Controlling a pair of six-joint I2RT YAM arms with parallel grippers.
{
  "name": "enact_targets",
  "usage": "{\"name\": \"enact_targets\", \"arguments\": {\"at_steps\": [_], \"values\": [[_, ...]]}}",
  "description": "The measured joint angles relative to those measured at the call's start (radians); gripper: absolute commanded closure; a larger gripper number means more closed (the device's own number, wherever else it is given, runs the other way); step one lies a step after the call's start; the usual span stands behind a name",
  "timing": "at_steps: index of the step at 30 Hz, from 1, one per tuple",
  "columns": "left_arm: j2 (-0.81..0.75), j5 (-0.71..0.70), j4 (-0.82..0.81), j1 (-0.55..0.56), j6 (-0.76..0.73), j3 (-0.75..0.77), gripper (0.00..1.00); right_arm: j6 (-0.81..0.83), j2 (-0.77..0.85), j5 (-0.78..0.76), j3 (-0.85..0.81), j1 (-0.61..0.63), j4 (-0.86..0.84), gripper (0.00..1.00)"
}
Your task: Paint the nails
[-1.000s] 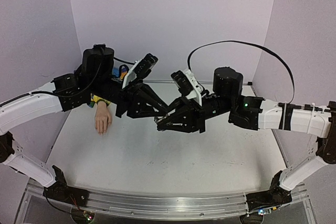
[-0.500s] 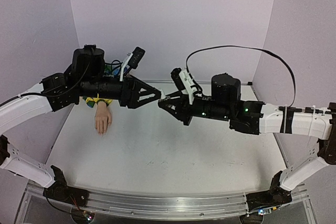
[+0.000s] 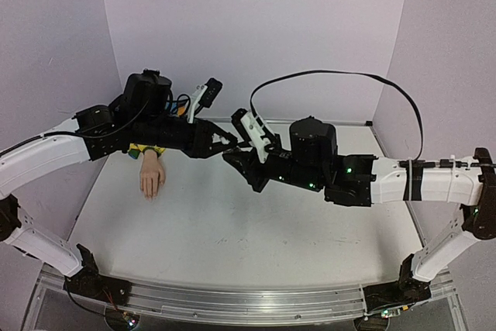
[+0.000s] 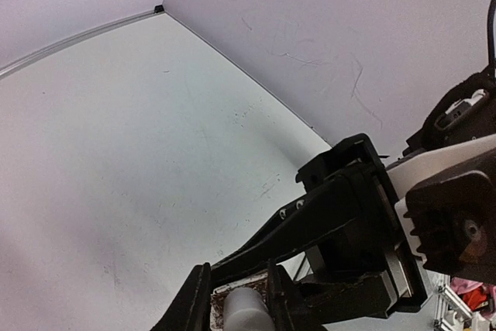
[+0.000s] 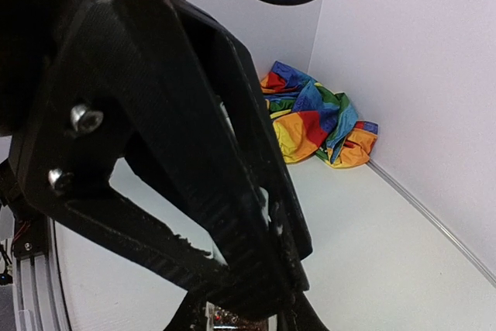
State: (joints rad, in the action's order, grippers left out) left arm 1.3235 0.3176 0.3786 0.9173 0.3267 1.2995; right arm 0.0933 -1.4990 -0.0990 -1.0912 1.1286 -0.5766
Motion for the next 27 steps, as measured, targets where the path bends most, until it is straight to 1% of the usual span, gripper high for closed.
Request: {"name": "enact_targets", "arguments": {"at_steps": [1, 3, 4, 6, 12, 14, 17, 18, 19, 21, 25, 27], "values": [[0.000, -0.001, 0.002, 0.000, -0.001, 0.003, 0.76, 0.001, -0.002, -0.003, 0.000, 0.000, -0.001, 1.00], [0.000, -0.002, 0.005, 0.000, -0.004, 0.003, 0.70, 0.005, -0.005, -0.007, -0.002, 0.001, -0.001, 1.00], [0.000, -0.002, 0.006, 0.000, -0.006, 0.004, 0.71, 0.008, -0.006, -0.008, -0.002, 0.001, -0.001, 1.00], [0.000, -0.002, 0.008, 0.000, -0.004, 0.004, 0.80, 0.012, -0.008, -0.010, -0.002, 0.002, 0.000, 1.00], [0.000, 0.018, 0.008, -0.002, -0.019, 0.005, 1.00, 0.014, -0.008, -0.010, -0.002, 0.003, 0.002, 1.00], [0.004, 0.038, 0.007, -0.005, -0.026, 0.006, 1.00, 0.013, -0.008, -0.002, -0.002, 0.003, 0.002, 1.00], [0.011, 0.112, 0.006, -0.019, -0.068, 0.006, 1.00, 0.006, 0.002, 0.047, 0.008, -0.004, 0.004, 1.00], [0.013, 0.151, 0.007, -0.023, -0.089, 0.006, 1.00, -0.001, 0.013, 0.099, 0.016, -0.017, 0.009, 1.00], [0.014, 0.191, 0.007, -0.024, -0.117, 0.005, 1.00, -0.007, 0.026, 0.183, 0.025, -0.037, 0.015, 1.00], [0.012, 0.270, -0.007, -0.018, -0.176, -0.002, 1.00, -0.027, 0.053, 0.419, 0.040, -0.089, 0.025, 1.00], [-0.008, 0.419, -0.050, 0.013, -0.274, -0.019, 1.00, -0.096, 0.065, 0.809, 0.042, -0.150, 0.023, 1.00], [-0.012, 0.462, -0.055, 0.028, -0.304, -0.019, 1.00, -0.121, 0.066, 0.885, 0.042, -0.154, 0.018, 1.00]]}}
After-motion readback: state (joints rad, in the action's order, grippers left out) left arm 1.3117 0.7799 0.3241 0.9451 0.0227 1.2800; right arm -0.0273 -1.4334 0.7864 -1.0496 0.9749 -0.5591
